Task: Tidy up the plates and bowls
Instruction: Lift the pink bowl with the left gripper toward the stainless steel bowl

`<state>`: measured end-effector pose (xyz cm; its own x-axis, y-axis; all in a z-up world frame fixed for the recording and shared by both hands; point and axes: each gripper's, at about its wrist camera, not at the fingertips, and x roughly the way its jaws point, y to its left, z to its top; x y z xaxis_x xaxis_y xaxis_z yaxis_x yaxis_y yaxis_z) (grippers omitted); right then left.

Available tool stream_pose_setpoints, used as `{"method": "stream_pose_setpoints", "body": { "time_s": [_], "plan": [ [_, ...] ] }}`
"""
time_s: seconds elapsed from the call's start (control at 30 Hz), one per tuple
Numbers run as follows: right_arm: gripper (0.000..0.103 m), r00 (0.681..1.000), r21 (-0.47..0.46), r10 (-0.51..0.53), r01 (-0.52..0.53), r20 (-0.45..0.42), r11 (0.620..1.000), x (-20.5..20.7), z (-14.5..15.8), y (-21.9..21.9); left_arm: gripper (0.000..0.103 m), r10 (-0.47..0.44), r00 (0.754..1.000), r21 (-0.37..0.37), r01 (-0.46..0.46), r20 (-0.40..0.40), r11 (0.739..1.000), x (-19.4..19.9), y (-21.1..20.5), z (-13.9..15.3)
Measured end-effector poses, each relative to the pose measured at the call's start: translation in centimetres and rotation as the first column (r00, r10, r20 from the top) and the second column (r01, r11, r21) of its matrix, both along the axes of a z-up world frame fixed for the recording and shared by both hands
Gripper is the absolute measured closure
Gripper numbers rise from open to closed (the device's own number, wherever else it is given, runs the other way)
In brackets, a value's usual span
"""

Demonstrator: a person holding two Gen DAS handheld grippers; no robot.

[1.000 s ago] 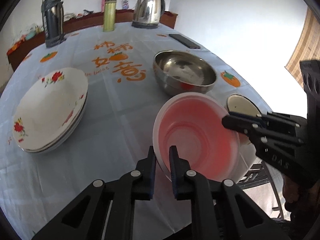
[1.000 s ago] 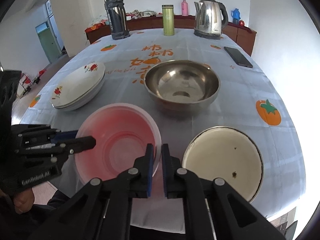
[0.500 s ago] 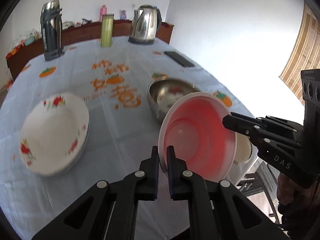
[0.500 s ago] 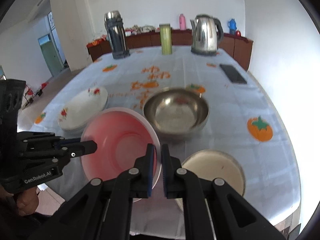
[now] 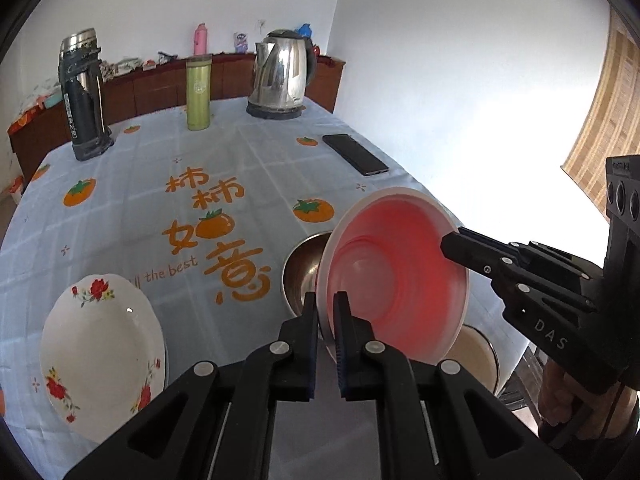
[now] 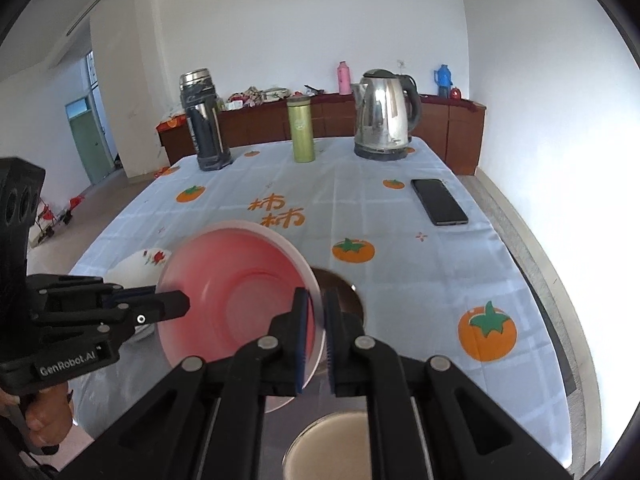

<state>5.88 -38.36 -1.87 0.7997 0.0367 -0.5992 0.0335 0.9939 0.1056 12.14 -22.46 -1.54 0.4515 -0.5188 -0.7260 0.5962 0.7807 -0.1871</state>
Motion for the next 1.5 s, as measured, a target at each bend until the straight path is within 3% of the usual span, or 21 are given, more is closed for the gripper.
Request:
{"method": "stream_pose_setpoints", "body": {
  "time_s": [0.3,0.67,1.5],
  "plan": [
    [0.095,0.999,-0.007,-0.001,0.001,-0.044,1.000,3.0,0.1,-1.7,0.095,0.007,0.996,-0.013,-0.008,-0.094,1.000,2.4,-1.3,-0.6],
    [0.094,0.992,-0.035,-0.006,0.002,-0.128,0.999,5.1,-1.9,-2.3,0.094,0.031,0.984,-0.006,-0.032,-0.177,0.999,3.5,-2.0,-3.2],
    [0.092,0.966,-0.087,0.030,-0.054,-0.257,0.995,7.9,-3.8,-1.8,0.093,0.054,0.954,0.009,-0.054,-0.293,0.999,4.3,-1.9,-5.5]
  ]
}}
